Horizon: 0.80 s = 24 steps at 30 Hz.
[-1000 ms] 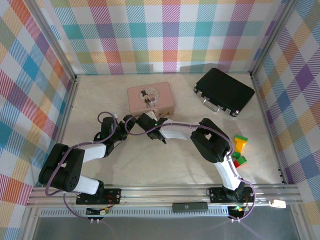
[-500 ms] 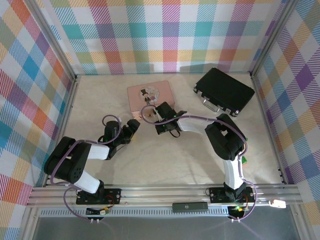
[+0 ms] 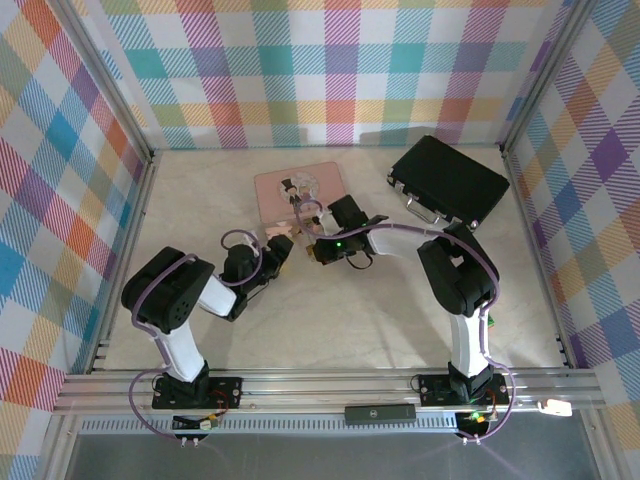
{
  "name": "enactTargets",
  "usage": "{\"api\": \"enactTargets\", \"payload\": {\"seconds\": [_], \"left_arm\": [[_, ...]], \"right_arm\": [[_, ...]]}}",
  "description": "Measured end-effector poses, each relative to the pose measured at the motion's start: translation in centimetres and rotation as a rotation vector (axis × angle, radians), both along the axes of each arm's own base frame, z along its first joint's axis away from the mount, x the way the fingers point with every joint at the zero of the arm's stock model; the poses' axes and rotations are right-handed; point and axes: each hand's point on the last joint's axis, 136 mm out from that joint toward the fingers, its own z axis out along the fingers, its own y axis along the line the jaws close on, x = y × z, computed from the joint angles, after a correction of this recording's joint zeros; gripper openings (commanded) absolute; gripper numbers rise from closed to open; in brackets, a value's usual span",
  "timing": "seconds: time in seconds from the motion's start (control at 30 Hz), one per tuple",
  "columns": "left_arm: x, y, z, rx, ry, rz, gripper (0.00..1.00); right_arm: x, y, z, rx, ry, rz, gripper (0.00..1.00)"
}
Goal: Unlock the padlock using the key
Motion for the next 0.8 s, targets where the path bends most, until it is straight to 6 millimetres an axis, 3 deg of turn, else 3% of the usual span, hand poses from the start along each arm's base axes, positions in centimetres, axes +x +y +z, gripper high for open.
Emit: {"api": "enactTargets", "payload": {"seconds": [0.17, 0.33, 0.63, 0.77, 0.8], "left_arm": [[0.2, -2.3, 0.0, 0.023, -0.008, -0.034, 0.65], [1.3, -3.2, 0.0, 0.1, -0.022, -0.055, 0.63], [1.4, -1.2, 0.4, 0.193, -0.009, -0.021, 0.67], [1.5, -0.2, 1.2, 0.206, -0.008, 0.0, 0.68], [1.4, 0.0, 1.4, 0.209, -0.008, 0.004, 0.69]], "right_arm": [[0.1, -0.5, 0.3, 0.023, 0.017, 0.032, 0.0], [0.4, -0.8, 0.6, 0.034, 0.034, 0.032, 0.02], [1.1, -1.4, 0.5, 0.02, 0.023, 0.01, 0.45], [1.8, -2.8, 0.7, -0.072, -0.009, -0.093, 0.67], [1.9, -3.1, 1.0, -0.091, -0.013, -0.129, 0.69]]}}
